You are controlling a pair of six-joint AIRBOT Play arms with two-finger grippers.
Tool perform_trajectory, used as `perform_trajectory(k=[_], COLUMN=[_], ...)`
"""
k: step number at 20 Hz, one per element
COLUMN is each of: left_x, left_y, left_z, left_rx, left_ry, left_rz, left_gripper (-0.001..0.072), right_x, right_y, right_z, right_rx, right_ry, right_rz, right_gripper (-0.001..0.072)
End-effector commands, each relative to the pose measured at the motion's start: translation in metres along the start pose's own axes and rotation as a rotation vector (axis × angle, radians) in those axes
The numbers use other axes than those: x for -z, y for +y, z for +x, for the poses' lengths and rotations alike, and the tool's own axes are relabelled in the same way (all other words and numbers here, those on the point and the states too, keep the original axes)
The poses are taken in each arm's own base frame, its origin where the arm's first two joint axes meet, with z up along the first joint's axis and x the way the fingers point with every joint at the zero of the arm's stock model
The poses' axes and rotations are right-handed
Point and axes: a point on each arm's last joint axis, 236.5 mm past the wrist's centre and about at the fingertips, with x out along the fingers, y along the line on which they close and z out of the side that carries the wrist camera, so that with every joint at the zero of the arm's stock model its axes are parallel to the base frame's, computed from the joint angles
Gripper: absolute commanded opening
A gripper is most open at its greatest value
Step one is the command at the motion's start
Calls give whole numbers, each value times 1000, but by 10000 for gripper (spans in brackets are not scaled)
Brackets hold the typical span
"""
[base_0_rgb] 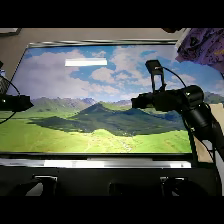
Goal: Fold the clothes and pants, and hang the long-sleeved shirts on hangers.
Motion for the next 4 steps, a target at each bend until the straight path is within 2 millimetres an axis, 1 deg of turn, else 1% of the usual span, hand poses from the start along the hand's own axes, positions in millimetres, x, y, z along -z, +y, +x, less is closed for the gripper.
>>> perform_trajectory(k=[1, 4], left_x=[0, 0], left_y=[0, 0], left_z=[0, 0], left_rx=[-1, -1], left_ry=[-1, -1], left_rz=[1, 1], left_gripper=[21, 20], right_x=[0, 0], right_y=[1, 1], right_z=[0, 0], right_rx=[-2, -2], right_ry=[-1, -1], right_rz=[-1, -1], right_gripper=[28, 28])
